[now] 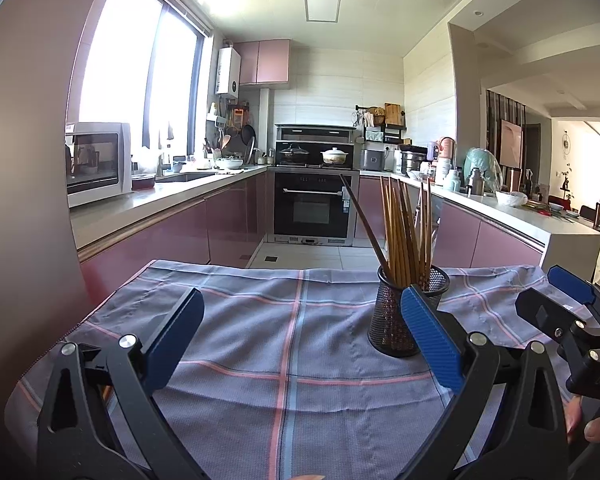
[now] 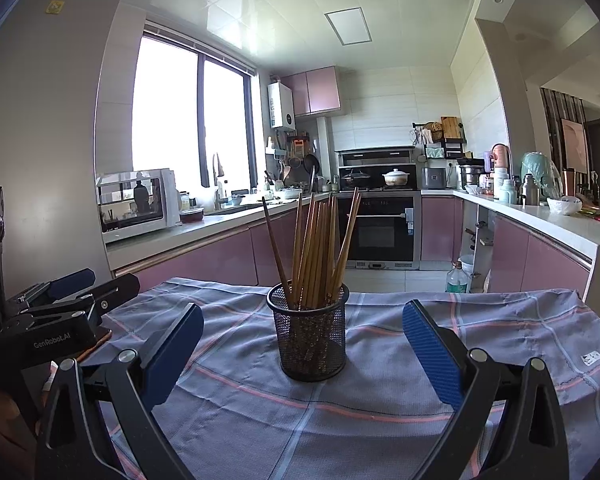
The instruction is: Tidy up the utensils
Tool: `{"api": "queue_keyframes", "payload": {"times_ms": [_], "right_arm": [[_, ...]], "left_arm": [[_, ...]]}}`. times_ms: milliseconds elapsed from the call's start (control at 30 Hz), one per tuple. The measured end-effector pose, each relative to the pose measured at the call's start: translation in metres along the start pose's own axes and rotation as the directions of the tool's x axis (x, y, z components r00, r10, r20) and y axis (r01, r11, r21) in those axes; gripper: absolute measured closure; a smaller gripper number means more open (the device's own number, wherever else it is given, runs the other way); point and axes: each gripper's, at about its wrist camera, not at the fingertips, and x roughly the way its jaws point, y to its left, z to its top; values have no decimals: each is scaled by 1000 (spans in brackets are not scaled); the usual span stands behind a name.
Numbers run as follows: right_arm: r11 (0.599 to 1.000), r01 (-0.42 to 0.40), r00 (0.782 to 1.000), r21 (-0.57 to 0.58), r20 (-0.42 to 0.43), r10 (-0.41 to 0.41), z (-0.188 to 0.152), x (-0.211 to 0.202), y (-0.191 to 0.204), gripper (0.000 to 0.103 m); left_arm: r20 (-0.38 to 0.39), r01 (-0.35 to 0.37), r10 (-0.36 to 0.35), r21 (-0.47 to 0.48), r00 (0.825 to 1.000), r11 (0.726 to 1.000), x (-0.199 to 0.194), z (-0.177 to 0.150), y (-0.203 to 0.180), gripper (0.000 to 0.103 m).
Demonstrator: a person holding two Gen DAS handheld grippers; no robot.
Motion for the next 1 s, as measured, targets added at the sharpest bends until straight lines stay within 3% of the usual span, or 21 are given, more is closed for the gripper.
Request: {"api": "queue_keyframes", "payload": {"times_ms": [1000], "right_arm": [[1000, -4, 1000, 2, 1, 4, 1, 1, 1, 7]], "left_arm": [[0, -3, 3, -3, 1000, 1000, -1, 0, 0, 6]]}}
